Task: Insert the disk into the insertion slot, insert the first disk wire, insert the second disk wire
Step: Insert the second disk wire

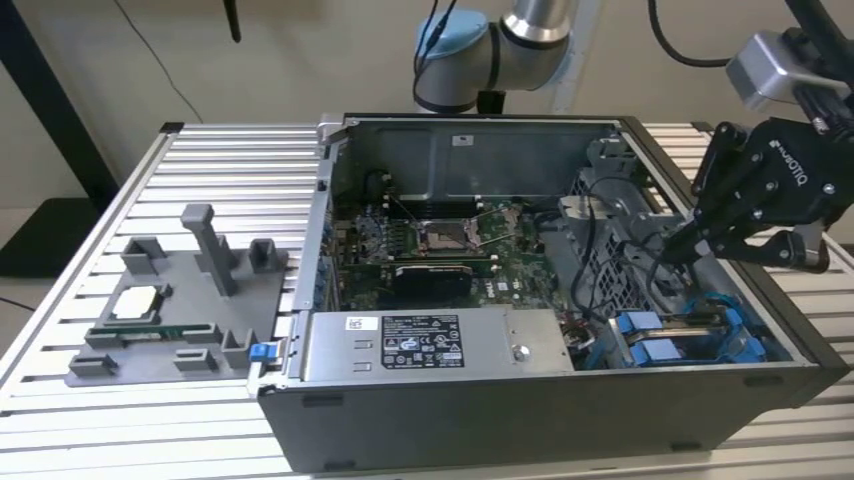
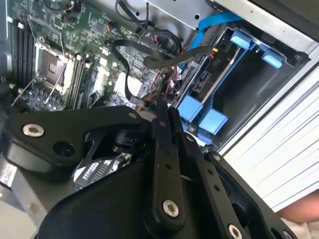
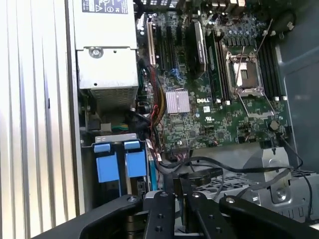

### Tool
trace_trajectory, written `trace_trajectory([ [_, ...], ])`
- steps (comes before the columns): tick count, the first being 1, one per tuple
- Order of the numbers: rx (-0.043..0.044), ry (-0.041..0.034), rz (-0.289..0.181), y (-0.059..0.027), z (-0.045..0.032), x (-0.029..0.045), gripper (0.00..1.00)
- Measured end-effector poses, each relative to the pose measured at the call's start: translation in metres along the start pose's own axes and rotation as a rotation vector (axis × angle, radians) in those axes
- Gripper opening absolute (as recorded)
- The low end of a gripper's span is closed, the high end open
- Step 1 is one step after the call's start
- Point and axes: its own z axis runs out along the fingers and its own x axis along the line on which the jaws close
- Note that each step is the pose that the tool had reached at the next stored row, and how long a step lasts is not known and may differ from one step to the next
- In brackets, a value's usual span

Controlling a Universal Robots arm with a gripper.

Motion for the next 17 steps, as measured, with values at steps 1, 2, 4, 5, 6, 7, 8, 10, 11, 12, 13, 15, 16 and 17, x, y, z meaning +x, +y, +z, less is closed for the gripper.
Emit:
trace_trajectory([
  [1, 0.0009, 0.0038, 0.001, 0.0, 0.0002, 0.0001, 0.0],
  [2, 0.0025, 0.0116, 0.002, -0.0001, 0.0003, 0.0001, 0.0],
  [4, 0.0066, 0.0331, 0.005, -0.0002, 0.0008, 0.0002, 0.0],
  [5, 0.0086, 0.0432, 0.007, -0.0002, 0.001, 0.0003, 0.0],
  [6, 0.0107, 0.0523, 0.008, -0.0003, 0.0013, 0.0003, 0.0],
  [7, 0.0133, 0.0606, 0.01, -0.0003, 0.0017, 0.0004, 0.0],
  [8, 0.0167, 0.0649, 0.01, -0.0001, 0.0023, 0.0006, 0.0],
  [10, 0.0273, 0.0677, 0.009, 0.0006, 0.0039, 0.001, 0.0],
  [11, 0.0337, 0.0675, 0.007, 0.0011, 0.0048, 0.0013, 0.0],
  [12, 0.0414, 0.067, 0.006, 0.0018, 0.0059, 0.0016, 0.0],
  [13, 0.0496, 0.0667, 0.004, 0.0025, 0.007, 0.0019, 0.0],
  [15, 0.0644, 0.0658, 0.001, 0.0036, 0.0088, 0.0024, 0.0],
  [16, 0.0722, 0.0656, 0.0, 0.0041, 0.0095, 0.0026, 0.0],
  [17, 0.0801, 0.0659, -0.001, 0.0046, 0.01, 0.0028, 0.0],
])
